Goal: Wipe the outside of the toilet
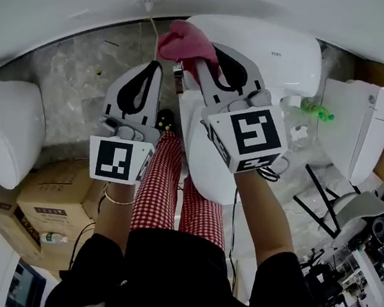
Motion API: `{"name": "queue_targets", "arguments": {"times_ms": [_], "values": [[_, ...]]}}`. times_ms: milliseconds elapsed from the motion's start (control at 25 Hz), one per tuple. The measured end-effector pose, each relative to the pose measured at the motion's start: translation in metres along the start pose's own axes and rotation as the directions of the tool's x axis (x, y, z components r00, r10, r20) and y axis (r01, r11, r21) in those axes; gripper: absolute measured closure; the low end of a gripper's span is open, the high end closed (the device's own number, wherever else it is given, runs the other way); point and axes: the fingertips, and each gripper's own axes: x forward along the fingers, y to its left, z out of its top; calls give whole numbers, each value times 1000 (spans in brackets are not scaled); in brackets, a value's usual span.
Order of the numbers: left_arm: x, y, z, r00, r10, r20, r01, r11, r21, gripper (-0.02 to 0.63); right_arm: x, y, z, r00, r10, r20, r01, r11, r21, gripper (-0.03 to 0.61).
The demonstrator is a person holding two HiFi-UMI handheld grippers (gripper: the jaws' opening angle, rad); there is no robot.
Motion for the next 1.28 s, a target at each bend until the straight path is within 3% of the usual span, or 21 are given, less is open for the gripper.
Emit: {"name": "queue_targets", "arguments": {"times_ms": [320, 680, 1280], "values": [[-2, 11, 0, 1000, -2, -13, 3, 1000, 19, 603, 19, 4, -33, 997, -21, -75, 21, 1000, 1, 518], [7, 2, -3, 998, -56, -22, 57, 998, 14, 603, 18, -2, -46, 985, -111, -136, 82, 977, -198, 518], [7, -17, -3, 998, -54, -12, 53, 999, -6, 603, 0, -35, -53, 977, -132, -167, 99, 977, -190, 518]]}}
